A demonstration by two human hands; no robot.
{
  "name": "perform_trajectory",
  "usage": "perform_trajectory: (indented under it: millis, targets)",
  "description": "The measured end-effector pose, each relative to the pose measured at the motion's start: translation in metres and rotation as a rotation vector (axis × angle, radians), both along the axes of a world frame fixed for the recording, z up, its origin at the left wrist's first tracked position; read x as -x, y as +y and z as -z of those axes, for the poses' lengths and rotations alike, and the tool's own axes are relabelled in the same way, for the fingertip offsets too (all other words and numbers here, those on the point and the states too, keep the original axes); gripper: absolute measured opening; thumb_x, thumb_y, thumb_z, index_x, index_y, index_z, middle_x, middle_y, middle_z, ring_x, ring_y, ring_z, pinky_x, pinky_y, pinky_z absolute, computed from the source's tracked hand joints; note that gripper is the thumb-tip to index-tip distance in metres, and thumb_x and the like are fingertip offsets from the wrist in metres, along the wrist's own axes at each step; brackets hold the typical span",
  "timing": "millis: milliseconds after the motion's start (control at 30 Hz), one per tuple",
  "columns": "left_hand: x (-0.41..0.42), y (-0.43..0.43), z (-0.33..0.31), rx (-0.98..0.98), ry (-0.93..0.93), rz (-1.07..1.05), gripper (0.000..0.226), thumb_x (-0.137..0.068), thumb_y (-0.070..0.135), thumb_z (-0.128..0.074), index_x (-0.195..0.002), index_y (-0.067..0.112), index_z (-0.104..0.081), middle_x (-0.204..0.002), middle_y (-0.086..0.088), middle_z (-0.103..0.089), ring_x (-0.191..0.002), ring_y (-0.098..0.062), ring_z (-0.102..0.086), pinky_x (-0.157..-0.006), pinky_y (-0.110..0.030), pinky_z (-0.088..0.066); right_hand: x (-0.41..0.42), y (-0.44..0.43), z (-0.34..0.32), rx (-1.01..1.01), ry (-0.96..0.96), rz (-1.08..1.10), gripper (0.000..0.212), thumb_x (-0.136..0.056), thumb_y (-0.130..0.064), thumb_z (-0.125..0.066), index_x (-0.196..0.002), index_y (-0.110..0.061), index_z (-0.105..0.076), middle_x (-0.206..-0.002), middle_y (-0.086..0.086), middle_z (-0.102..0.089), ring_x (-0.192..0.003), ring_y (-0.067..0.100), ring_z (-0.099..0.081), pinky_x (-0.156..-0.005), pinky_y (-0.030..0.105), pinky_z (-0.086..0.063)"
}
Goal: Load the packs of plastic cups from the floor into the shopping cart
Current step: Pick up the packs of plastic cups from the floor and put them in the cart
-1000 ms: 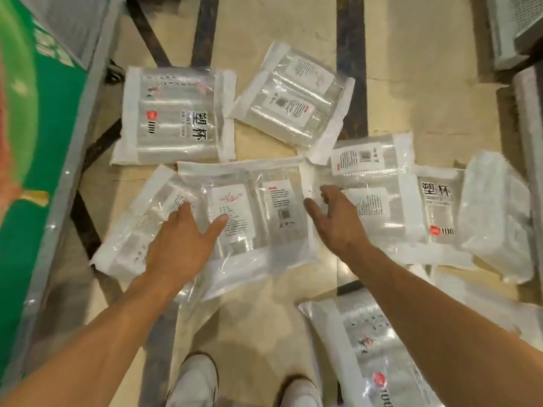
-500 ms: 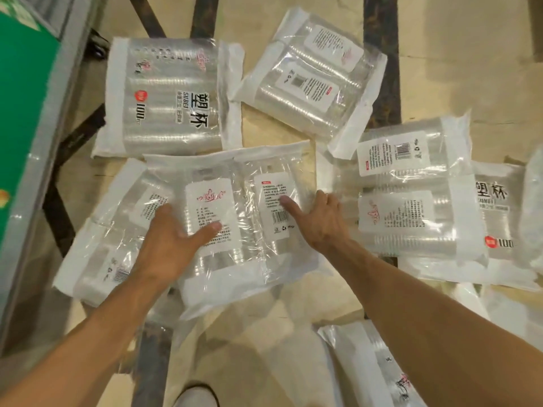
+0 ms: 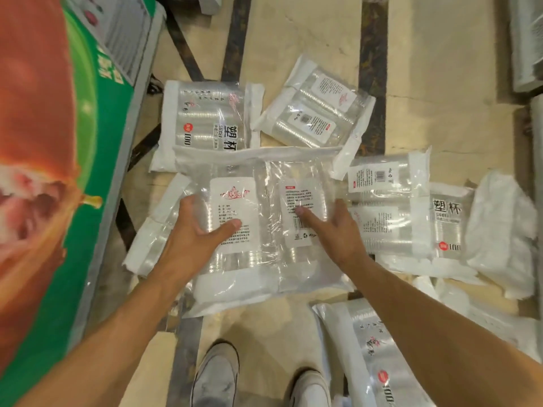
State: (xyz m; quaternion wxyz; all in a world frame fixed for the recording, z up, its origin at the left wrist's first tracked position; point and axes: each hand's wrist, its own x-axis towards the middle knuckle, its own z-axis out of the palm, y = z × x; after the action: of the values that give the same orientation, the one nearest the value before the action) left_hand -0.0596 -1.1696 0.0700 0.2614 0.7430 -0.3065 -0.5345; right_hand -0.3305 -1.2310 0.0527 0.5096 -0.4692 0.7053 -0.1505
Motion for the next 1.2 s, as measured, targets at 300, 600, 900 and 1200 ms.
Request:
perform_trajectory:
  millis: [300, 600, 900, 1200]
  targets:
    - [-0.023, -0.027, -0.336, 0.146, 0.014, 0.027, 0.059, -0.086, 0.024, -0.089, -0.134, 0.027, -0.054, -0.112, 0.023, -0.073, -0.099, 0.012, -0.068, -0.075, -0.001, -0.05, -0.014, -0.021, -0.342, 0.145, -0.075, -0.016, 0.07, -0.081, -0.058, -0.085, -0.132, -0.021, -0.056, -0.111, -0.011, -0.07, -0.084, -0.007, -0.073, -0.067, 0.012, -0.057]
    - [-0.038, 0.079, -0.629, 0.305, 0.051, -0.157, 0.062, -0.081, 0.034, -0.095, -0.133, 0.037, -0.061, -0.135, 0.008, -0.073, -0.117, -0.008, -0.073, -0.107, -0.044, -0.057, -0.038, 0.033, -0.616, 0.236, -0.247, -0.232, 0.075, -0.083, -0.061, -0.086, -0.143, -0.029, -0.057, -0.126, -0.008, -0.076, -0.111, 0.015, -0.076, -0.099, 0.05, -0.06]
    - [-0.065, 0.321, -0.772, 0.354, -0.025, -0.576, 0.055, -0.088, 0.021, -0.09, -0.134, 0.034, -0.062, -0.118, 0.011, -0.081, -0.107, -0.01, -0.078, -0.098, -0.038, -0.06, -0.135, 0.17, -0.741, 0.206, -0.289, -0.659, 0.084, -0.07, -0.08, -0.083, -0.136, -0.032, -0.062, -0.121, -0.01, -0.078, -0.105, 0.015, -0.078, -0.094, 0.05, -0.061]
    - [-0.047, 0.665, -0.842, 0.376, -0.209, -1.162, 0.036, -0.09, 0.012, -0.086, -0.116, 0.034, -0.073, -0.113, 0.007, -0.082, -0.107, -0.015, -0.078, -0.1, -0.044, -0.059, -0.278, 0.441, -0.819, 0.127, -0.45, -1.273, 0.079, -0.075, -0.07, -0.084, -0.141, -0.033, -0.06, -0.122, -0.016, -0.073, -0.108, 0.008, -0.071, -0.086, 0.032, -0.055]
